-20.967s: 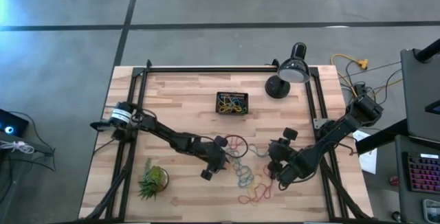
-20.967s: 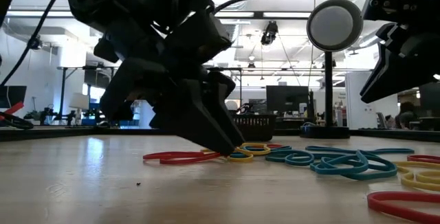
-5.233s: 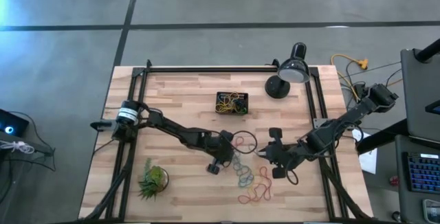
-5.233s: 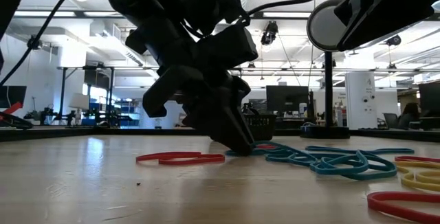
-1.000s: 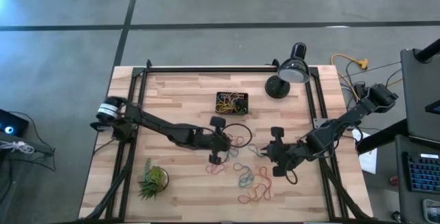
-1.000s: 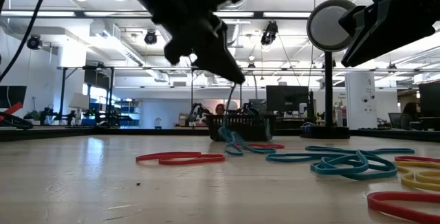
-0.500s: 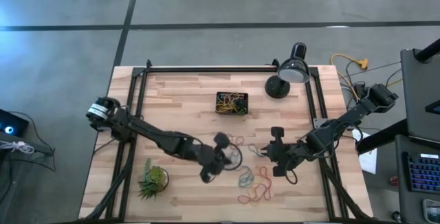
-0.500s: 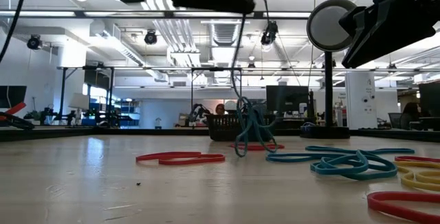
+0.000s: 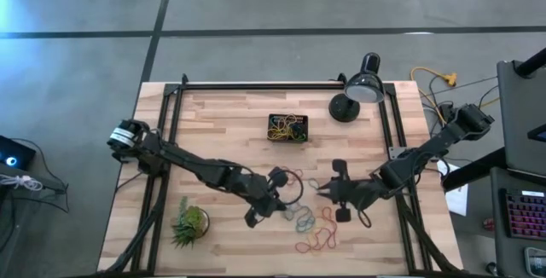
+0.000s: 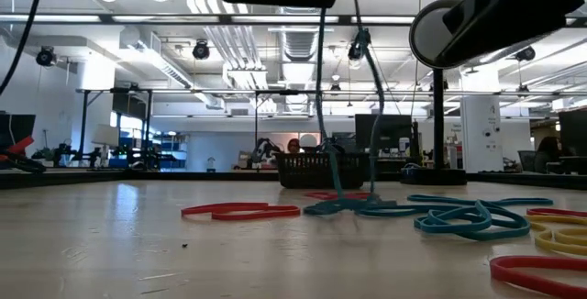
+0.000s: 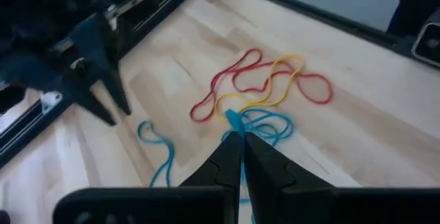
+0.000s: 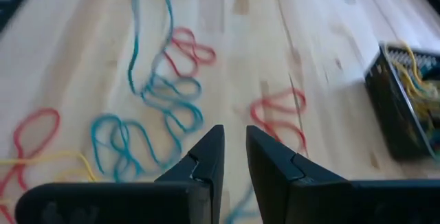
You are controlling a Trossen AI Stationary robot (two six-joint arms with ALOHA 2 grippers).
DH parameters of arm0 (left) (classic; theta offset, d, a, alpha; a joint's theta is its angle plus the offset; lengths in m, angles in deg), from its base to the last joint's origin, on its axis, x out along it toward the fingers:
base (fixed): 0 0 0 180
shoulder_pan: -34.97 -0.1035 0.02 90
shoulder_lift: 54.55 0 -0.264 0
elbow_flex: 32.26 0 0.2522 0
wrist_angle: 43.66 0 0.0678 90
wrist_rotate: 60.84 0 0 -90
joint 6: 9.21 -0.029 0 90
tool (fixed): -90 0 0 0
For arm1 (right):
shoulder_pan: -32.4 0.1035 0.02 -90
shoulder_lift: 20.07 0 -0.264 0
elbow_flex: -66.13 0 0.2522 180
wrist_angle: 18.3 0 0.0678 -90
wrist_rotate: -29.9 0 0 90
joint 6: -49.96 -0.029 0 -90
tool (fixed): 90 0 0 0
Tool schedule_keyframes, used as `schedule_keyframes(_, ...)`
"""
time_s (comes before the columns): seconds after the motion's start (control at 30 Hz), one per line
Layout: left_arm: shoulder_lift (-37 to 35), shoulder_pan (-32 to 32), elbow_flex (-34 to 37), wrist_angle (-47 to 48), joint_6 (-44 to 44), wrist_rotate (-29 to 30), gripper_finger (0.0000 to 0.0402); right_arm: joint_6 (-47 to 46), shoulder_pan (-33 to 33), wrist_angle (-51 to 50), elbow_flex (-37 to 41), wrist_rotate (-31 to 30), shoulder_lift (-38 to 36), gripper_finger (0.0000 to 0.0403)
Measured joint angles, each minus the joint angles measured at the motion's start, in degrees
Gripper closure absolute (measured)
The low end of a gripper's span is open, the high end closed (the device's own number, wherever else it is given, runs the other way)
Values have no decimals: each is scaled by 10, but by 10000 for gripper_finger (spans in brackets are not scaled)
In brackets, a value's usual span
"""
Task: Pick and place rubber bands into bin
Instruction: Put the blue rubber band into the basket
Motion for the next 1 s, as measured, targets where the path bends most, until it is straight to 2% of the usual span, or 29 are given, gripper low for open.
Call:
schedule_keyframes(0.27, -4, -2, 1, 34, 3, -35, 402, 32, -4, 116, 49, 17, 2, 346)
schedule_keyframes(0.37, -4, -8, 1, 35, 4, -33, 402, 44, -21, 189, 67, 73, 22, 346)
schedule_keyframes(0.5, -3, -19, 1, 30, 15, -29, 402, 64, -58, 296, 77, 176, 88, 346)
schedule_keyframes(0.6, -3, -23, 1, 30, 19, -27, 402, 65, -85, 307, 60, 229, 153, 346)
schedule_keyframes(0.83, -3, -25, 6, 34, 30, -25, 402, 80, -129, 308, 2, 302, 266, 346)
schedule_keyframes(1.0, -3, -26, 22, 34, 31, -8, 402, 78, -141, 305, -30, 326, 326, 346)
